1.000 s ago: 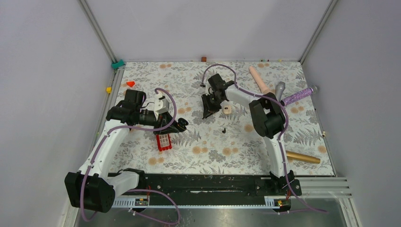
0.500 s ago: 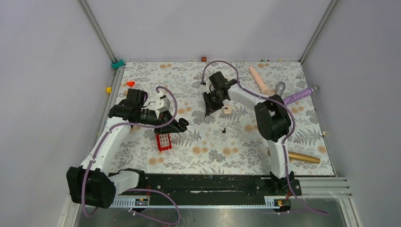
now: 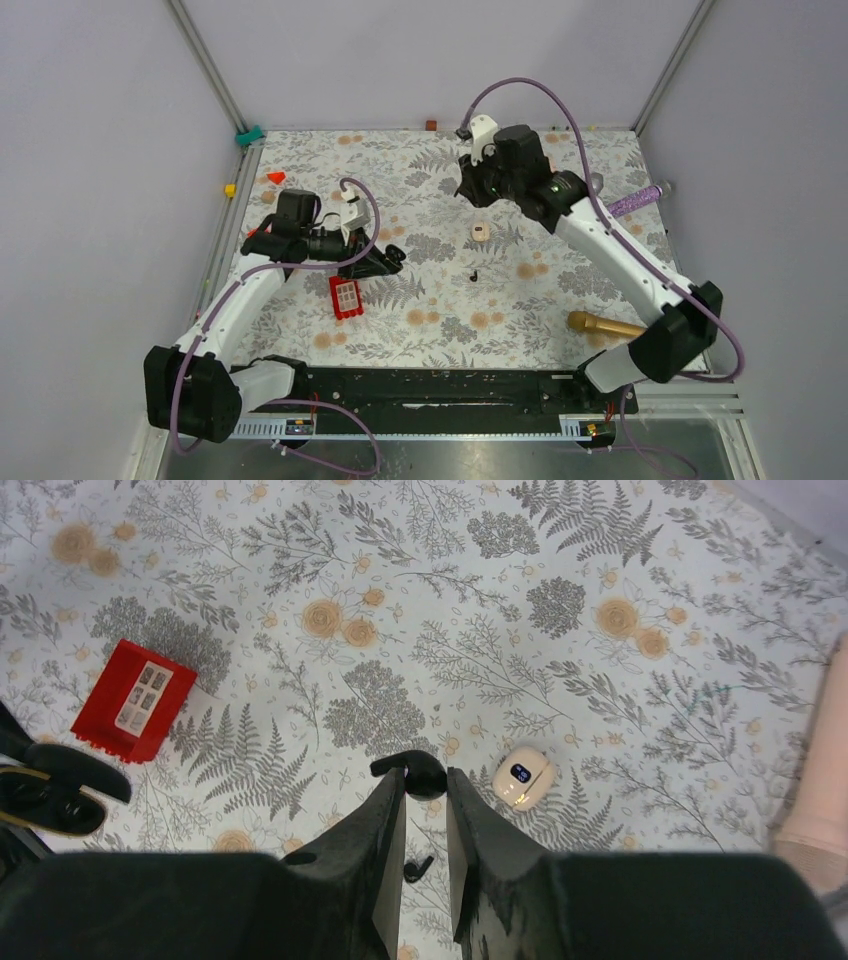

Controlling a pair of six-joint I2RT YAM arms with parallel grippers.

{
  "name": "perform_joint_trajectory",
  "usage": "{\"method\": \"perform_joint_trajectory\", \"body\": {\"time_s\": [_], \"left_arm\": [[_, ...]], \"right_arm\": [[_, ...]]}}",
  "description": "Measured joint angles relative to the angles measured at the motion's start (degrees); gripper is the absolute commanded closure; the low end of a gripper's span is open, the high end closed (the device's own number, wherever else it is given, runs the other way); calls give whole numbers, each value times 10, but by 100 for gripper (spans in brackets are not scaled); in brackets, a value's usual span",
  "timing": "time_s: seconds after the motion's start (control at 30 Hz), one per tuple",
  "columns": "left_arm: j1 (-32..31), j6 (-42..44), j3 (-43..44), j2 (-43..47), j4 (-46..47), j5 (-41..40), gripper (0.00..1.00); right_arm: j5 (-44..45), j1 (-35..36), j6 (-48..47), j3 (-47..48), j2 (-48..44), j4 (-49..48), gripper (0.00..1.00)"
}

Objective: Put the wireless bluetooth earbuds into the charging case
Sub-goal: Insert the left earbud into the left side groove of the charging case.

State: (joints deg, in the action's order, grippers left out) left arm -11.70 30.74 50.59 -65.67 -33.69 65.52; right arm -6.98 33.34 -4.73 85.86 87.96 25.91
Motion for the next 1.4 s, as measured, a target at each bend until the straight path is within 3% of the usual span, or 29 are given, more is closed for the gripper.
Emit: {"method": "perform_joint_trajectory", "body": {"time_s": [0.17, 0.33, 0.8, 1.4], "left_arm": [[-17, -41, -3, -2, 42, -10, 100], [-18, -60, -4, -13, 57, -9, 100], [-18, -150, -54, -6, 180, -27, 100], [-18, -204, -62, -4, 234, -33, 100]], "right_arm": [[36, 45, -17, -75, -85, -40, 81], [61, 98, -22, -109, -107, -63, 80], [77, 160, 55, -67, -63, -47, 80], [63, 188, 128, -30, 9, -29, 81]]}}
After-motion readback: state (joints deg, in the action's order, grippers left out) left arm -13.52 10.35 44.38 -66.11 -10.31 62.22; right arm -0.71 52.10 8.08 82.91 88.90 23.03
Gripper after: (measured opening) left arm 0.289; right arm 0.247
